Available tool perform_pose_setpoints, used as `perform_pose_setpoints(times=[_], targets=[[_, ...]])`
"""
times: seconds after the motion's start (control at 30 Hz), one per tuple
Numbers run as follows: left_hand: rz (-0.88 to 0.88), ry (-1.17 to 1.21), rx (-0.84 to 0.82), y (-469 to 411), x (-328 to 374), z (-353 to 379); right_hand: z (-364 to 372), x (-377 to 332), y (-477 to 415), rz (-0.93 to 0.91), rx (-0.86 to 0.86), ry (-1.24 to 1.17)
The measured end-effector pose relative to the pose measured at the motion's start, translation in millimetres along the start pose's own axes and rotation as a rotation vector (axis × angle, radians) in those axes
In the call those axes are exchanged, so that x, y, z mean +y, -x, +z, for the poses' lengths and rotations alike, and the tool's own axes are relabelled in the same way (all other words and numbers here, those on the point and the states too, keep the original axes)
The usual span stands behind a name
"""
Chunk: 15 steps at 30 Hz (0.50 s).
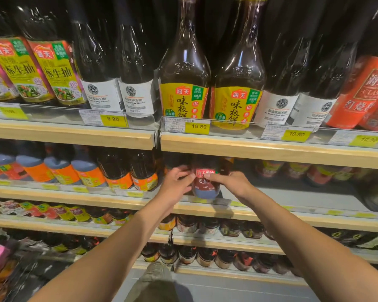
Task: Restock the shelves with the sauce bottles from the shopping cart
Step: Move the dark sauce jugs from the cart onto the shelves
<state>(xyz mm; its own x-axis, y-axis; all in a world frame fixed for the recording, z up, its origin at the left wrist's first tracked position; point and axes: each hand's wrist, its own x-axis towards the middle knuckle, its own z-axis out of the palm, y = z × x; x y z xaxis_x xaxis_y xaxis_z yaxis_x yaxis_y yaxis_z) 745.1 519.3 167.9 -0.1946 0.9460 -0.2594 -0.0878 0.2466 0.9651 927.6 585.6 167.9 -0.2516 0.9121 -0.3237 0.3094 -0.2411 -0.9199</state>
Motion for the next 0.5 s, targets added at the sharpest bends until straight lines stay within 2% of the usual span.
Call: perform_pose_setpoints(times=[0.17, 0.5], targets=[[-0.022, 0.010, -0.011, -8.3, 1.2, 5.6, 1.4, 6.9, -19.4, 0.064, 0.052, 0.194], [-0.054, -0.137, -0.029, -11.2, -16.9, -1.6, 19.2, 33.2, -19.7, -0.171, 0.030, 0.276]])
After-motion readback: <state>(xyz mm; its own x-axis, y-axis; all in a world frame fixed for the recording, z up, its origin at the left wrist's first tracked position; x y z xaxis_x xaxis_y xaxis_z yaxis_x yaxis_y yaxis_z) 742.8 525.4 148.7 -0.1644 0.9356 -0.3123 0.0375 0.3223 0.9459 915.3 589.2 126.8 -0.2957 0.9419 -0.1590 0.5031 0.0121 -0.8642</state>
